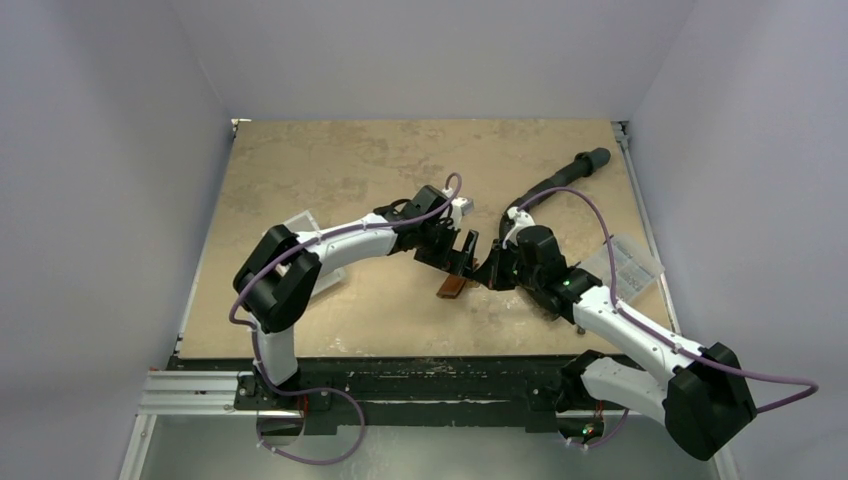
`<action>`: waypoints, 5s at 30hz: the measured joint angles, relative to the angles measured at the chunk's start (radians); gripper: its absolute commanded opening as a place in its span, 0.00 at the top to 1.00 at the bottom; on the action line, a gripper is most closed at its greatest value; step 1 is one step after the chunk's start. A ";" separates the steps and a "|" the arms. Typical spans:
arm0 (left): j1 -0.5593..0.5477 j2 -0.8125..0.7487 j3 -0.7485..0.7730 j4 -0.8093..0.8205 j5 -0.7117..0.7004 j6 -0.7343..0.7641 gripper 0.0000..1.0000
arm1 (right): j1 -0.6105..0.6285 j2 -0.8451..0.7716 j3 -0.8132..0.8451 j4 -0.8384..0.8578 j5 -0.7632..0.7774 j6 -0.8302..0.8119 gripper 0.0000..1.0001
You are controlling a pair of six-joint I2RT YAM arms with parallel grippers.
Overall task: Put the credit cards into the card holder
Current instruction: Open the card holder at the center of the board.
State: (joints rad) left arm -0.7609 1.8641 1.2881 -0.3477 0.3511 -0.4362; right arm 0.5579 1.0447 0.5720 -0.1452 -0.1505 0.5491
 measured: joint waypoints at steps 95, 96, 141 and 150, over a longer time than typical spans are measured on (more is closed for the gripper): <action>0.060 0.048 0.091 -0.167 -0.173 0.063 0.84 | 0.125 0.295 -0.126 0.335 0.188 0.165 0.71; 0.061 0.060 0.101 -0.175 -0.182 0.066 0.81 | 0.122 0.299 -0.130 0.351 0.184 0.166 0.71; 0.065 -0.116 0.104 -0.186 -0.205 0.166 0.39 | 0.050 0.431 0.050 0.484 -0.124 0.154 0.57; 0.067 -0.114 0.073 -0.138 -0.138 0.140 0.34 | 0.024 0.412 0.055 0.441 -0.163 0.115 0.47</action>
State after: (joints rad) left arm -0.6937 1.7496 1.3609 -0.4854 0.2127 -0.2958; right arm 0.5823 1.4563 0.6270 0.2962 -0.3134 0.6643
